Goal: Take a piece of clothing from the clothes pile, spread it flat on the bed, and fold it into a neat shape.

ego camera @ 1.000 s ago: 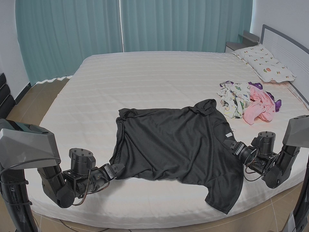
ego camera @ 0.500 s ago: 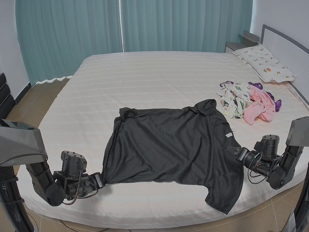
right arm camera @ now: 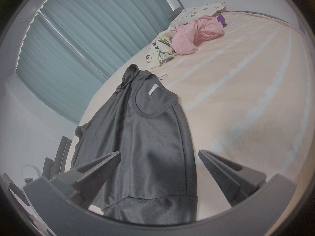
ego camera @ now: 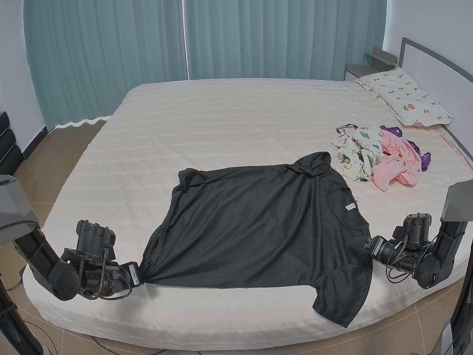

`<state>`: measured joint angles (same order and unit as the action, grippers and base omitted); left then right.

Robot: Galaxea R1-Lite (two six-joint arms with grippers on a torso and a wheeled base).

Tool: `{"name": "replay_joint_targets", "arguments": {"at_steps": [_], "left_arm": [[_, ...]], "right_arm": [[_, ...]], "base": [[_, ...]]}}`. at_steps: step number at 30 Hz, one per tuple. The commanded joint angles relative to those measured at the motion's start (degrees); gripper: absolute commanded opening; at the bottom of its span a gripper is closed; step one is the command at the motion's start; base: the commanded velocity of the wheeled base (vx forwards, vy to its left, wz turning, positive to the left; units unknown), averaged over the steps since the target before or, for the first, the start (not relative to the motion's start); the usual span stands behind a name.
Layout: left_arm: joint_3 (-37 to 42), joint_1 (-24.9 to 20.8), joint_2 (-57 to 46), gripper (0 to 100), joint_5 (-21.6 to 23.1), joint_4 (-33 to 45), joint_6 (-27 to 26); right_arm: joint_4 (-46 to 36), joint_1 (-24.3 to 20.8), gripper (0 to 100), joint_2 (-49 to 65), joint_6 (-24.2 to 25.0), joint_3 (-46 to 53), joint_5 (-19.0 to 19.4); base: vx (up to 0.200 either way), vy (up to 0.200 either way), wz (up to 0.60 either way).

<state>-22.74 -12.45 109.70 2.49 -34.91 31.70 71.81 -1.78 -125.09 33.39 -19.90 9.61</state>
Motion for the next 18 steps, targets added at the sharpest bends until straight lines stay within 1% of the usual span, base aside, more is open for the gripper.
{"name": "replay_joint_targets", "arguments": {"at_steps": [1,6,13,14,15,18], "left_arm": [[-0.47,0.93,-0.81,0,0.06,0.46,-0.32],[-1.17,0.93,-0.72,0,0.24,4.24,-0.41],[-1.26,0.85,-0.72,0,0.41,4.42,-0.49],[-1.26,0.85,-0.72,0,0.33,4.42,-0.49],[-1.26,0.85,-0.72,0,0.33,4.42,-0.49],[-1.26,0.85,-0.63,0,0.41,4.42,-0.49]], "right_arm": [[-0.01,0.55,100,-2.44,-0.34,0.03,0.24],[1.4,0.55,100,-5.61,0.18,-1.55,1.12],[2.63,0.11,100,-7.54,0.27,-2.25,1.2],[2.8,0.11,0,-7.45,0.27,-2.17,1.2],[3.95,0.11,0,-6.92,0.18,-1.37,0.85],[3.42,0.29,0,-4.99,-0.52,0.03,0.76]], "base": [[0.0,0.0,0.0],[0.0,0.0,0.0],[0.0,0.0,0.0],[0.0,0.0,0.0],[0.0,0.0,0.0],[0.0,0.0,0.0]]}}
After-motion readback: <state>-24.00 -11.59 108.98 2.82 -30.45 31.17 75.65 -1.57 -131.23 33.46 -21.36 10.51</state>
